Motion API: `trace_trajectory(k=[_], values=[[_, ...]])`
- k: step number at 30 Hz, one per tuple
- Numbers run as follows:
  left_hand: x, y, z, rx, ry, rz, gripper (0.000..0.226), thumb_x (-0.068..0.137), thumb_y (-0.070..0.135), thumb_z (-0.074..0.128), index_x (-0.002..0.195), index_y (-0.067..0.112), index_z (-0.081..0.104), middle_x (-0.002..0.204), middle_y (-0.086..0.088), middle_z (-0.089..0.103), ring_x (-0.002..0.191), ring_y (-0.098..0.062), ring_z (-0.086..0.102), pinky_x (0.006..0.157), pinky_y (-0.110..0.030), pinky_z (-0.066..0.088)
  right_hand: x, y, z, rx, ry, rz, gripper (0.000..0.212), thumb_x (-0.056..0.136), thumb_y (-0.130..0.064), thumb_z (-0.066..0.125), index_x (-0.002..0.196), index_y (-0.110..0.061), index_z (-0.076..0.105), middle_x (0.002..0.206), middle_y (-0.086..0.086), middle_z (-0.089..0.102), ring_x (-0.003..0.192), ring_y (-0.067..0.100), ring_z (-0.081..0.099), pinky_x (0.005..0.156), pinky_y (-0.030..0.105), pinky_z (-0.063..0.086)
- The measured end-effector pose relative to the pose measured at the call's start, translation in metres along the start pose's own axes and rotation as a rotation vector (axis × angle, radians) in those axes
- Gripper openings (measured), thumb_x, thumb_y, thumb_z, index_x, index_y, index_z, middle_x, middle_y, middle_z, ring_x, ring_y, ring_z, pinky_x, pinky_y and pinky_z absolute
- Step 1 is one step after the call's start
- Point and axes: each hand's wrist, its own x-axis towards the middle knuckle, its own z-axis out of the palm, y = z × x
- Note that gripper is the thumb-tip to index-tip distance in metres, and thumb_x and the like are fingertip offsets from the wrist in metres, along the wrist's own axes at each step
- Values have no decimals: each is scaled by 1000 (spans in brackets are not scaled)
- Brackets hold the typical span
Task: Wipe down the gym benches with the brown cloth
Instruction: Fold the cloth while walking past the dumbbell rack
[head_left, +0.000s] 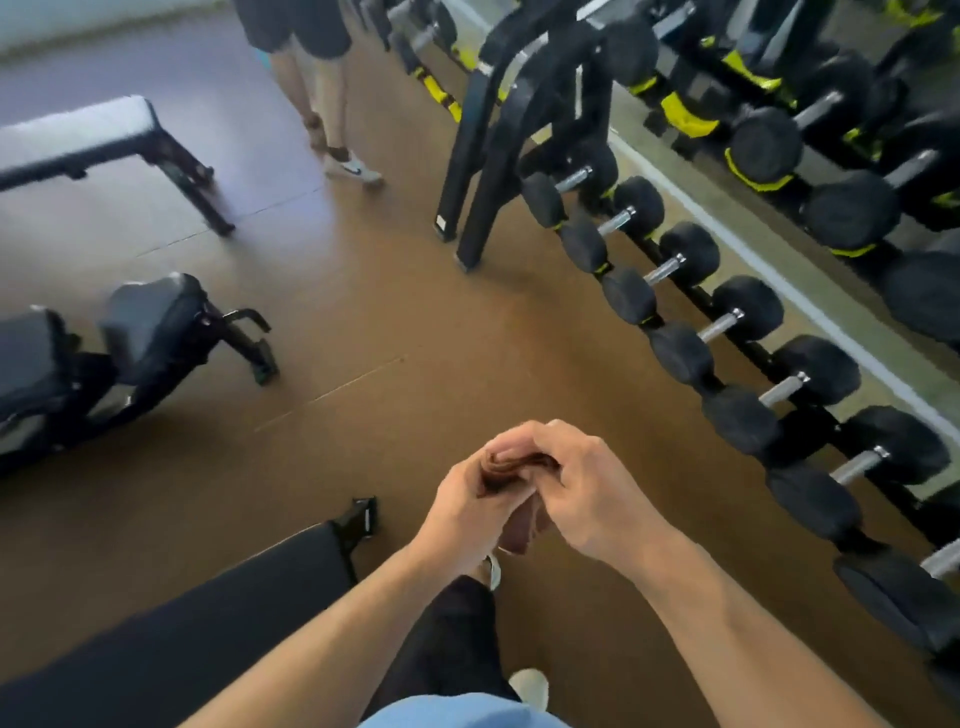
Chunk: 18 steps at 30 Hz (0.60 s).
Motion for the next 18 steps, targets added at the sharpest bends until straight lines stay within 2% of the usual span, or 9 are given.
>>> trace_trajectory(k=[3,6,9,12,14,16,18], values=[[42,4,-34,-58,80,-16,17,96,8,68,102,24,71,83,7,75,80,-8,71,71,-18,56,69,-10,-5,3,-98,-79,50,100,6,58,120,-39,71,115,-15,71,113,1,65,98,22,57],[90,9,-75,-74,198,-27,23,97,11,67,95,33,71,83,12,76,82,-16,72,77,-30,60,147,-25,-5,7,-119,-142,47,98,5,64,121,-35,72,115,-21,69,114,0,64,101,21,55],[135,25,-123,-135,251,-23,20,101,14,61,102,31,70,89,15,77,88,-7,71,79,-19,55,228,-40,-3,-85,-90,-215,45,97,-8,72,134,-34,67,121,-19,61,119,4,57,105,24,52],[175,46,-173,-164,287,-1,21,102,17,59,113,32,67,98,16,76,97,-2,70,80,-10,51,303,-56,-4,-199,-152,-158,51,99,-32,71,148,-34,56,133,-14,58,125,5,48,111,33,49],[200,56,-202,-179,314,7,21,101,16,59,113,33,67,98,19,76,98,-1,69,80,-9,51,346,-68,-5,-199,-185,-152,40,100,-38,69,139,-36,62,128,-16,61,122,6,50,109,37,50],[227,62,-225,-203,343,1,19,100,18,61,114,29,69,100,16,76,99,-5,70,82,-13,53,383,-77,-4,-194,-168,-185,23,99,-38,69,122,-36,67,117,-17,62,114,8,54,103,37,54],[256,67,-246,-225,391,-9,19,98,18,64,113,28,70,101,13,77,100,-8,71,84,-17,55,422,-85,-3,-181,-174,-202,16,99,-39,69,115,-35,68,112,-14,64,109,9,58,99,38,56]])
